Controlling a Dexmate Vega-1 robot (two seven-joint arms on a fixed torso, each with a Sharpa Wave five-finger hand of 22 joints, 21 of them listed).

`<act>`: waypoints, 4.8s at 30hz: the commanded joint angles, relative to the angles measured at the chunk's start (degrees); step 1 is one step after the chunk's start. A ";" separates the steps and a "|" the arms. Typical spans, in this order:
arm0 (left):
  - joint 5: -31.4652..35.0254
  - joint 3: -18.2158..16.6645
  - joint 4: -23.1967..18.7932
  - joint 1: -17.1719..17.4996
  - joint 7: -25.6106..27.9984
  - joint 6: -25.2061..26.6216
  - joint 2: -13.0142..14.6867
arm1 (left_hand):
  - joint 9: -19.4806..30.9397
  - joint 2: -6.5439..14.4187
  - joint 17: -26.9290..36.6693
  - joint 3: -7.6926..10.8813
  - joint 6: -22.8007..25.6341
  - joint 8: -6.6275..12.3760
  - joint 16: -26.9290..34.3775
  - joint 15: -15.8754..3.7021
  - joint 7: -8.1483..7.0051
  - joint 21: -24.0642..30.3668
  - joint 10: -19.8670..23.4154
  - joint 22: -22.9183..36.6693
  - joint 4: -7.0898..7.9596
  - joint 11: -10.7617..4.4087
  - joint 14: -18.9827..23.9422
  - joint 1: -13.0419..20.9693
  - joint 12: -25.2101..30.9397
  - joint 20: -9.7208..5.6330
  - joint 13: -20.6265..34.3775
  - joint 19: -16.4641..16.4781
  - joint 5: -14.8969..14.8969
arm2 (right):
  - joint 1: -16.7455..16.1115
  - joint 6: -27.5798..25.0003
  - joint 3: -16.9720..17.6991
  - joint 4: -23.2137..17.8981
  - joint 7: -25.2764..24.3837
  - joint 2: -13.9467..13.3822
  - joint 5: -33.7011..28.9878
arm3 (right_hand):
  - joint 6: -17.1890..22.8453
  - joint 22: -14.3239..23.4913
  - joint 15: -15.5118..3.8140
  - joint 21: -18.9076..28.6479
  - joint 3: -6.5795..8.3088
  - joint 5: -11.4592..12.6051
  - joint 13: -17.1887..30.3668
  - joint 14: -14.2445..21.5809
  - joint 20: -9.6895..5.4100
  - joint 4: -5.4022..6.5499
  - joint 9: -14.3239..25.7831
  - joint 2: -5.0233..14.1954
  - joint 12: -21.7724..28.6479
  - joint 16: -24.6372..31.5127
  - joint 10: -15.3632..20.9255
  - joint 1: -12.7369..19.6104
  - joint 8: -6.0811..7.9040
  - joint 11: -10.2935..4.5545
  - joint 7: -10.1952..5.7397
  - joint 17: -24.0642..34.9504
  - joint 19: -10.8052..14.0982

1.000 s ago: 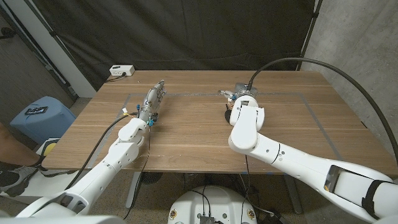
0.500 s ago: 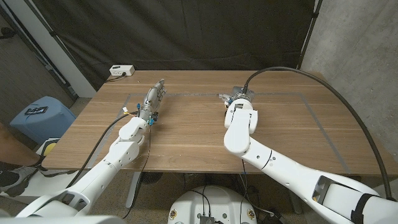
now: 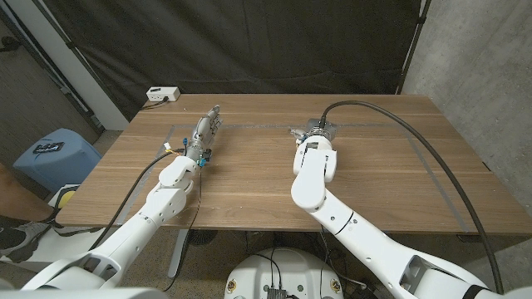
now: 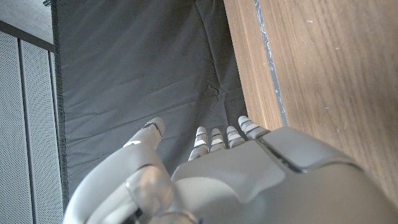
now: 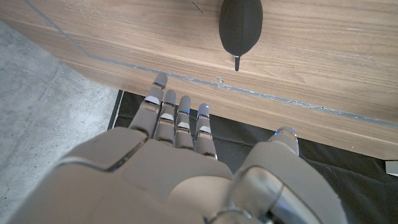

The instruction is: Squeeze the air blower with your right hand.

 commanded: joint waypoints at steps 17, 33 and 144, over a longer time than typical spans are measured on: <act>-0.82 -0.03 1.50 -0.74 -1.30 -0.11 -0.49 | 0.31 -0.05 0.13 0.14 0.46 -0.26 0.20 0.24 0.00 -0.25 0.17 0.29 -0.12 -0.08 -0.22 0.71 0.08 0.39 0.16 0.43 0.25 | -6.86 6.98 6.62 4.27 -5.06 9.59 -7.44 | 1.69 0.28 -0.04 -0.09 -0.53 -0.19 1.45 1.29 0.01 -0.17 2.13 0.07 0.65 -0.14 -0.18 2.30 0.13 0.09 3.72 1.20 0.03; -0.90 -0.05 1.85 -1.06 -1.79 -0.15 -0.46 | 0.32 -0.06 0.13 0.14 0.48 -0.28 0.19 0.25 -0.06 -0.30 0.14 0.29 -0.12 -0.07 -0.25 0.73 0.05 0.41 0.16 0.45 0.24 | -7.74 5.47 6.52 6.21 -8.12 11.47 -6.92 | 2.13 0.30 -0.03 -0.02 0.25 -1.06 2.53 1.98 0.02 -0.20 3.21 0.59 1.11 -0.12 -0.18 3.43 -0.10 0.08 3.76 2.15 0.65; -3.64 -0.07 8.85 -4.01 -7.51 -0.70 -3.26 | 0.39 -0.02 0.09 0.22 2.61 0.13 0.28 0.58 -0.65 -0.46 1.65 0.30 -0.09 -0.23 0.29 0.84 0.50 0.71 0.16 0.80 0.25 | -0.56 -3.59 0.10 15.99 -12.61 9.11 4.53 | 8.40 0.53 -1.79 0.40 7.45 -4.94 16.27 14.99 0.15 -1.59 8.73 0.37 16.43 0.52 8.86 31.79 -0.52 0.03 3.93 13.24 7.96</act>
